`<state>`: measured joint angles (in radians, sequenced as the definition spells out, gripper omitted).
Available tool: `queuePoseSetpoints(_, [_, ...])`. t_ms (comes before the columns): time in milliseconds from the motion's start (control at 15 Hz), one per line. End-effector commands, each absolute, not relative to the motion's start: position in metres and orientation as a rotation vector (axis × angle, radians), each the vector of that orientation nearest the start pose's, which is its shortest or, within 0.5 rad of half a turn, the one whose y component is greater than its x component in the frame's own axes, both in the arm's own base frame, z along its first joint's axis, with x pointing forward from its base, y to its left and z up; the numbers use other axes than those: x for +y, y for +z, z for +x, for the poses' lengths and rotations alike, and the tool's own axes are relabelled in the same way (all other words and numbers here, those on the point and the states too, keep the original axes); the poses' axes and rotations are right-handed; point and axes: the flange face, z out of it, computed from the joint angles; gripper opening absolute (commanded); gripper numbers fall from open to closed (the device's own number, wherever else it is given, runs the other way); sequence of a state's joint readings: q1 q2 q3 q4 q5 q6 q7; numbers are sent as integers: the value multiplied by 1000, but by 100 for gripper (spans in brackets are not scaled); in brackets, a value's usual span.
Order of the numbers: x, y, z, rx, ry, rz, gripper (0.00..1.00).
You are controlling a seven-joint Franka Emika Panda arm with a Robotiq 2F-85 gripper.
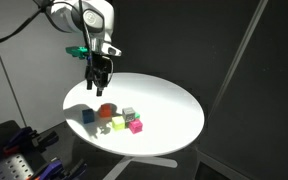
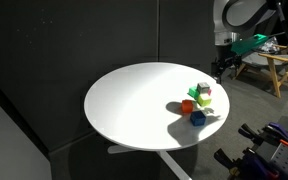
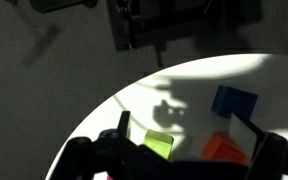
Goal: Put the grey toy block on top of the three aligned toy blocks
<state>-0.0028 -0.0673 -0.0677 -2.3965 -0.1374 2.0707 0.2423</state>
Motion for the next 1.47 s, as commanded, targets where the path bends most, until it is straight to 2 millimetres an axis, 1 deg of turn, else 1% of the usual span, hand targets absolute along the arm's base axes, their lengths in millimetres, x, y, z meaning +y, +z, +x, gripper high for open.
queuePoseSetpoints(0, [-29,350,427,320,384,-3254,100])
queuePoseSetpoints(267, [-12,372,411,264,306,-3260,100])
queuePoseSetpoints(667, [8,402,394,167,176,-3228,100])
queuePoseSetpoints(733, [4,415,385,152,158,-3212,100])
queuePoseSetpoints(1400, [10,489,344,-24,-26,-3100,100])
